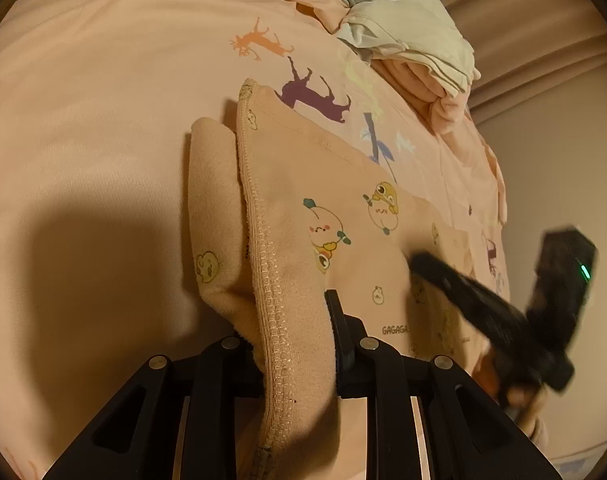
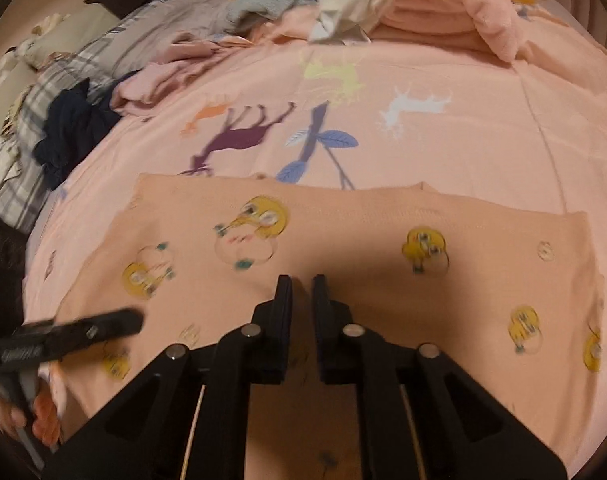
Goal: Fold small clothes
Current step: 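Lift the pinched edge with the left tool and fold it over the shirt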
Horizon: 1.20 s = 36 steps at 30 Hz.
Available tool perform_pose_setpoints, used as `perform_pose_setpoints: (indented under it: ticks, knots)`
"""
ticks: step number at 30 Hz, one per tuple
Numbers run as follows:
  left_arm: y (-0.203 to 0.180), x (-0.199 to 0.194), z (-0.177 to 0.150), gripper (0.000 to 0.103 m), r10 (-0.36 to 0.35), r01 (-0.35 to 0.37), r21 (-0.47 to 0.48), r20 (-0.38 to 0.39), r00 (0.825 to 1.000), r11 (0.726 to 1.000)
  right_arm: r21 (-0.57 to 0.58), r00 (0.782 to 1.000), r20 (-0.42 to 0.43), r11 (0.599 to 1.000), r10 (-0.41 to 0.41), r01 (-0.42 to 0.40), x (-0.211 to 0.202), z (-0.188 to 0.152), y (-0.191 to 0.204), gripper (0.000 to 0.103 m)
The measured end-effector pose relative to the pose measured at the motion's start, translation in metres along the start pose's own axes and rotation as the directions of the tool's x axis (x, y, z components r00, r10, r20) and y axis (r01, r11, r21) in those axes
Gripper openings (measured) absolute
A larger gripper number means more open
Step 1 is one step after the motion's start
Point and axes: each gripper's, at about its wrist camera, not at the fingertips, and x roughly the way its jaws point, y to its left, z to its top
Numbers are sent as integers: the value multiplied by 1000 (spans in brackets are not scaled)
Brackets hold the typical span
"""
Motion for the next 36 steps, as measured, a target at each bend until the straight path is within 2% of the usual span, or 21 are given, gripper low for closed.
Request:
perform_pose_setpoints:
  ticks: [5, 8, 13, 16, 18, 21, 23, 28, 32, 36]
  knots:
    - [0, -1, -1, 22, 3, -3, -19, -1, 1000, 1000, -80, 998, -43, 996, 37, -40, -12, -37, 18, 13]
    - [-3, -1, -1, 22, 23, -23, -13, 0, 1000, 1000, -129, 999, -41, 992, -4, -1, -17, -54, 24, 13]
    - [-1, 2, 1, 22, 19, -20, -33, -4, 1000, 999, -120, 997, -35, 990, 64, -68, -43, -84, 35, 15]
    - [-1, 2, 0, 22, 28, -28, -48, 1, 1000, 998, -115, 993, -73, 988, 94, -102, -36, -115, 41, 15]
    - [-4, 0, -1, 22, 47, -47, -54, 4, 999, 997, -125, 995, -23, 987, 95, -97, -36, -123, 41, 15]
    - [-13, -6, 0, 19, 99, -98, -45, 9, 995, 994, -31, 987, -25, 987, 160, -160, -42, -121, 30, 14]
    - [-28, -14, 1, 18, 135, -135, -5, 27, 990, 991, 24, 977, 1, 977, 213, -213, -50, -118, 20, 15]
    - [-73, -26, 2, 18, 191, -197, 92, 65, 979, 976, 142, 968, 69, 958, 242, -250, -62, -113, -14, 18]
    - [-118, -21, 3, 18, 242, -252, 186, 74, 967, 950, 223, 961, 120, 937, 249, -270, -72, -112, -40, 19]
    - [-164, 0, -1, 18, 306, -315, 276, 75, 949, 908, 292, 953, 185, 913, 239, -286, -84, -115, -69, 20]
